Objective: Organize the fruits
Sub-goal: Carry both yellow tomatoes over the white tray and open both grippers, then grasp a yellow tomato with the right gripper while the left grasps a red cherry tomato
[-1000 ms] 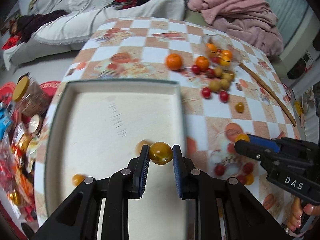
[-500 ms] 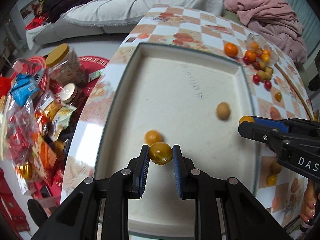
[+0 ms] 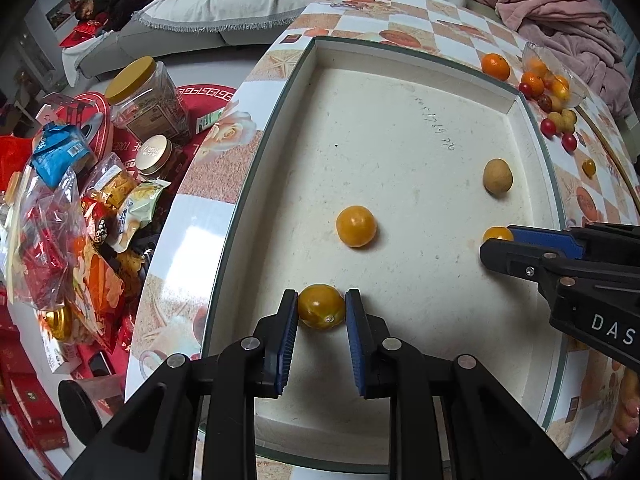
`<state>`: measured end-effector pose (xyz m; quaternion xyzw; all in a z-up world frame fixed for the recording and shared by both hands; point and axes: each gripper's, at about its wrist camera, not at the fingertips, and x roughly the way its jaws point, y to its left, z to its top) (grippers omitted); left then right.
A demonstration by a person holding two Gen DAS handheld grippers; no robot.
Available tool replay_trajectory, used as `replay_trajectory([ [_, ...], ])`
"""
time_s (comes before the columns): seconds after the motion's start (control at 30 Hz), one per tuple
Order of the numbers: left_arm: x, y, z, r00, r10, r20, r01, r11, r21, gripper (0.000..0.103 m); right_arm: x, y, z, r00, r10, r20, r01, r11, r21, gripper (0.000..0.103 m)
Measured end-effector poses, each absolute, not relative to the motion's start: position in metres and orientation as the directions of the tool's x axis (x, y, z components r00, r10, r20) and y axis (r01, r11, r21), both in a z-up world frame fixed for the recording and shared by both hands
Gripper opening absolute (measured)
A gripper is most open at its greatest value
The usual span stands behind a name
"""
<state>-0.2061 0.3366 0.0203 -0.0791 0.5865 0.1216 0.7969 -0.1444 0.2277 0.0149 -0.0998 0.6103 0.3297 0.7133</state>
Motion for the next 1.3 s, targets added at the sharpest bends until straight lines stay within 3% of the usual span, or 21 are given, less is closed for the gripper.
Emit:
replay_trajectory([
  [0.03,-0.206,0.336,0.02,0.28,0.103,-0.954,-0.283,0.959,0.021,0.027,-0.144,0.228,0.014,0.037,0.347,-0.937,-0.593,0.762,0.258,0.025],
  [0.07,-0.206,0.336,0.02,0.277,0.113,-0.954,-0.282,0.959,0.032,0.035,-0.145,0.229,0.014,0.037,0.345,-0.938,-0.594,0.762,0.257,0.025],
  [0.1,-0.207,0.336,0.019,0.275,0.126,-0.953,-0.284,0.958,0.044,0.059,-0.144,0.229,0.014,0.037,0.343,-0.939,-0.597,0.761,0.255,0.026],
  [0.13,-0.208,0.337,0.02,0.283,0.132,-0.95,-0.289,0.956,0.046,0.069,-0.144,0.23,0.014,0.037,0.345,-0.938,-0.6,0.759,0.255,0.029],
  [0.17,-0.209,0.338,0.022,0.3,0.121,-0.946,-0.289,0.957,0.031,0.069,-0.144,0.23,0.015,0.033,0.35,-0.936,-0.602,0.754,0.261,0.032],
  [0.27,-0.208,0.337,0.021,0.287,0.129,-0.949,-0.283,0.958,0.044,0.069,-0.144,0.233,0.015,0.037,0.351,-0.936,-0.609,0.75,0.257,0.058],
  [0.37,-0.208,0.338,0.02,0.28,0.122,-0.952,-0.288,0.957,0.038,0.069,-0.143,0.234,0.016,0.032,0.361,-0.932,-0.601,0.752,0.271,0.067],
  [0.43,-0.207,0.338,0.021,0.278,0.124,-0.953,-0.287,0.957,0.041,0.069,-0.141,0.233,0.02,0.036,0.377,-0.925,-0.595,0.752,0.283,0.082],
  [0.73,-0.187,0.326,0.039,0.312,0.121,-0.942,-0.251,0.967,0.041,0.069,-0.124,0.202,0.052,0.142,0.404,-0.904,-0.539,0.797,0.271,0.084],
  [1.3,-0.079,0.216,0.082,0.457,-0.014,-0.889,-0.004,1.0,-0.018,0.069,-0.065,0.046,0.041,0.266,0.236,-0.935,-0.231,0.957,0.176,0.084],
])
